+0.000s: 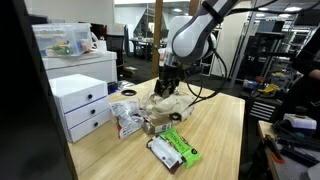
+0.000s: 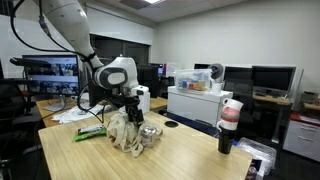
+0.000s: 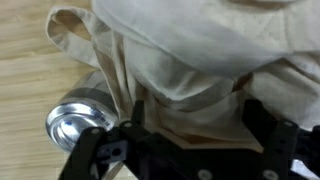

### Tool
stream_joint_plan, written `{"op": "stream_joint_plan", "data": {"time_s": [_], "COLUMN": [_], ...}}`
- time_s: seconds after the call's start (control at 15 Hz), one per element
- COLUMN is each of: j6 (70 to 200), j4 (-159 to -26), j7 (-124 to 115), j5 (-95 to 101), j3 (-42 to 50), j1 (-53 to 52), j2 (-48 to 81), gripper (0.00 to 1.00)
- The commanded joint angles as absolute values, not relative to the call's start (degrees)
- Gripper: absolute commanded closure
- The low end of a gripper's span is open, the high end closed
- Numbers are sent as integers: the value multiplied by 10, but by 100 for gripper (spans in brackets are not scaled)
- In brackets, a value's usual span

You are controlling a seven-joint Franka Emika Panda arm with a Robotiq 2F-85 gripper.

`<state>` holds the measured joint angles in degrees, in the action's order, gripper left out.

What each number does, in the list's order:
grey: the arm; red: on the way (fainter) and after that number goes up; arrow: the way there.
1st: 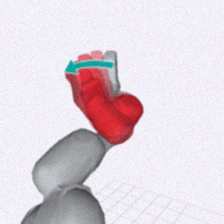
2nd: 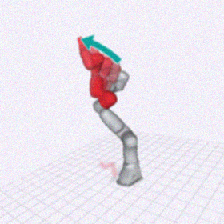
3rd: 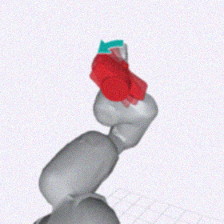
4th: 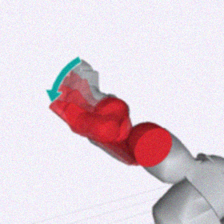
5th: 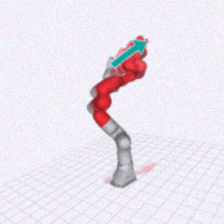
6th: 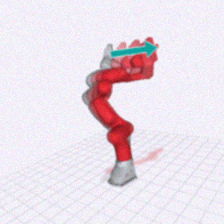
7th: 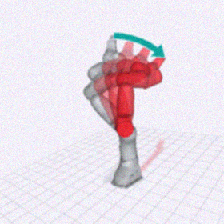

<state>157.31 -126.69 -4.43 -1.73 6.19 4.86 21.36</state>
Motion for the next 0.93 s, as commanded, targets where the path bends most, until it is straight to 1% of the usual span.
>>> {"op": "stream_joint_plan", "data": {"time_s": [0.0,0.33,0.67,0.87], "j6": [1651,1769,1785,1721], "j4": [-1263,-1257,-1251,-1259], "j7": [-75,-122,-135,-107], "j5": [-22,-25,-29,-29], "j3": [66,97,127,98], "j1": [40,14,-17,1], "j2": [237,270,281,251], "gripper": [0,0,0,0]}}
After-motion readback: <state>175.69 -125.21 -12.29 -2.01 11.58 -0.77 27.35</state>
